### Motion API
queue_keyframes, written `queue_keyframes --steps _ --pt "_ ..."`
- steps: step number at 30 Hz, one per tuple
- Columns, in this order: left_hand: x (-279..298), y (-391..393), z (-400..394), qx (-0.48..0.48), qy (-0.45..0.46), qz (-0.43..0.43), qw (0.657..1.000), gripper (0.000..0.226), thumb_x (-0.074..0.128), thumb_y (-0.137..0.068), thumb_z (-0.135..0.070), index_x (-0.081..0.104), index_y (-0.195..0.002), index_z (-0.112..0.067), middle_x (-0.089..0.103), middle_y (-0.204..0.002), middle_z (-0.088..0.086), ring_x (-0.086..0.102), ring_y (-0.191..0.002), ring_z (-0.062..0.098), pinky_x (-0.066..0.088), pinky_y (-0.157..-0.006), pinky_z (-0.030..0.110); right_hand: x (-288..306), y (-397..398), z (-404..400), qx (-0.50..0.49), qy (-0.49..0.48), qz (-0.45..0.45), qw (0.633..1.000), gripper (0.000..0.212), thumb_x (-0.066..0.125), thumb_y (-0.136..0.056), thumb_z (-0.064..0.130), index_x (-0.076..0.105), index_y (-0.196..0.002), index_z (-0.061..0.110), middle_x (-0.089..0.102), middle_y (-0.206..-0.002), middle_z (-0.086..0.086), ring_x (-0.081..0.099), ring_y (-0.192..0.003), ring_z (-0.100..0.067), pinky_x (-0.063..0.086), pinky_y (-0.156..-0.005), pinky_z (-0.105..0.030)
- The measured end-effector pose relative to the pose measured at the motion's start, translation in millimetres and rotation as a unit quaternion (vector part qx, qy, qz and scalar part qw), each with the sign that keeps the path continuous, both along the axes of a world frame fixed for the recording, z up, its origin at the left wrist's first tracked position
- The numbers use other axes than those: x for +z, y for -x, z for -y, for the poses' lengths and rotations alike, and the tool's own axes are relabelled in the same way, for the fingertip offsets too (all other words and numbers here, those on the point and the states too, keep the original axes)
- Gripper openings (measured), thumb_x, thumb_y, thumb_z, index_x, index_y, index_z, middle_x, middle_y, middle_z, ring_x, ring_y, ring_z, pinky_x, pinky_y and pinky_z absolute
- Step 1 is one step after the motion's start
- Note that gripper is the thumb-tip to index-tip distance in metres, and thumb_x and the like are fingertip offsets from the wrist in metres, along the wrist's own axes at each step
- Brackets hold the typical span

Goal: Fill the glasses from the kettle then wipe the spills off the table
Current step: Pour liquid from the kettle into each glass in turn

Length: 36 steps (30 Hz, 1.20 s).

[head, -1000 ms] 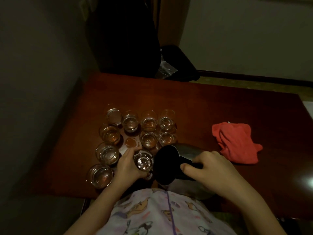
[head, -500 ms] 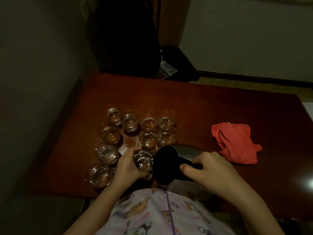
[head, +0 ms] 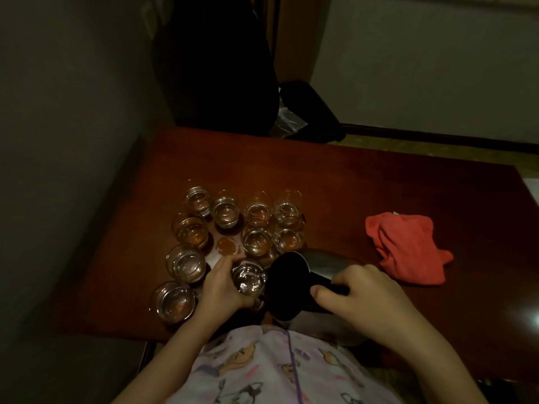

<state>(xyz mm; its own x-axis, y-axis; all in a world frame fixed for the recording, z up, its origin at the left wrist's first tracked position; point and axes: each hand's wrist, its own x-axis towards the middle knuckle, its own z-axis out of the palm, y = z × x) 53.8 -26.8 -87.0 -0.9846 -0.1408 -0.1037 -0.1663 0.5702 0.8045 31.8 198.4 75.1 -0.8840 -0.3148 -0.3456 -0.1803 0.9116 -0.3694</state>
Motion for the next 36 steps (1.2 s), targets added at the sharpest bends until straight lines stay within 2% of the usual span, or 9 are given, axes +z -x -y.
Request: queue_keyframes --steps 7,11,15,19,25,30,36 --pt "0.5 -0.8 -0.4 0.001 0.008 0.008 1.0 0.079 0.091 -0.042 -0.02 0.055 -0.112 -0.018 0.056 -0.104 -0.01 0.051 -0.088 -0.005 0.035 -0.069 -0.003 0.4 0.4 0.8 0.0 0.003 0.007 1.0 0.058 0.05 -0.078 0.058 0.052 -0.063 0.002 0.04 -0.052 -0.002 0.035 -0.048 -0.018 0.025 -0.05 -0.031" --pt "0.6 -1.2 -0.5 0.003 0.0 0.005 1.0 0.078 0.091 -0.041 -0.018 0.056 -0.111 -0.017 0.056 -0.103 -0.011 0.05 -0.088 -0.009 0.036 -0.07 -0.003 0.7 0.2 0.9 0.0 -0.001 0.007 1.0 0.055 0.049 -0.076 0.058 0.049 -0.058 0.006 0.039 -0.053 -0.003 0.036 -0.049 -0.019 0.024 -0.05 -0.032" --pt "1.6 -0.7 -0.2 0.005 -0.001 0.003 1.0 0.077 0.091 -0.042 -0.019 0.055 -0.111 -0.018 0.056 -0.104 -0.011 0.053 -0.091 -0.002 0.036 -0.072 0.002 2.2 -0.6 1.3 0.001 0.001 0.009 1.0 0.055 0.05 -0.077 0.058 0.046 -0.056 0.007 0.038 -0.051 -0.002 0.035 -0.048 -0.018 0.023 -0.049 -0.031" --pt "2.5 -1.1 -0.8 0.005 -0.001 0.001 1.0 0.076 0.091 -0.043 -0.019 0.055 -0.11 -0.019 0.054 -0.101 -0.016 0.05 -0.089 -0.009 0.036 -0.07 0.0 3.0 -0.6 1.9 0.001 0.001 0.006 1.0 0.058 0.05 -0.077 0.059 0.049 -0.058 0.005 0.036 -0.05 -0.001 0.033 -0.046 -0.017 0.022 -0.049 -0.031" --pt "2.7 -2.4 -2.2 0.011 -0.002 -0.007 1.0 0.075 0.091 -0.043 -0.018 0.055 -0.109 -0.022 0.05 -0.099 -0.023 0.05 -0.09 -0.01 0.035 -0.07 -0.001 1.9 -0.3 1.4 0.002 0.001 0.001 1.0 0.058 0.051 -0.077 0.058 0.051 -0.062 0.002 0.039 -0.052 -0.002 0.037 -0.05 -0.021 0.025 -0.05 -0.032" --pt "2.3 -1.2 -1.1 0.003 0.005 -0.005 1.0 0.077 0.091 -0.043 -0.018 0.055 -0.111 -0.019 0.054 -0.102 -0.013 0.048 -0.089 -0.01 0.034 -0.072 -0.003 1.0 -0.1 0.3 0.003 0.004 0.0 1.0 0.059 0.051 -0.077 0.058 0.051 -0.062 0.002 0.038 -0.051 -0.001 0.035 -0.048 -0.018 0.025 -0.051 -0.032" --pt "0.9 -1.1 -0.5 0.005 0.007 -0.002 1.0 0.077 0.091 -0.043 -0.019 0.055 -0.111 -0.02 0.055 -0.105 -0.01 0.049 -0.089 -0.006 0.034 -0.071 -0.002 2.9 -0.7 1.5 0.0 0.0 0.009 1.0 0.056 0.051 -0.077 0.058 0.049 -0.059 0.004 0.035 -0.051 -0.002 0.031 -0.048 -0.018 0.024 -0.052 -0.032"
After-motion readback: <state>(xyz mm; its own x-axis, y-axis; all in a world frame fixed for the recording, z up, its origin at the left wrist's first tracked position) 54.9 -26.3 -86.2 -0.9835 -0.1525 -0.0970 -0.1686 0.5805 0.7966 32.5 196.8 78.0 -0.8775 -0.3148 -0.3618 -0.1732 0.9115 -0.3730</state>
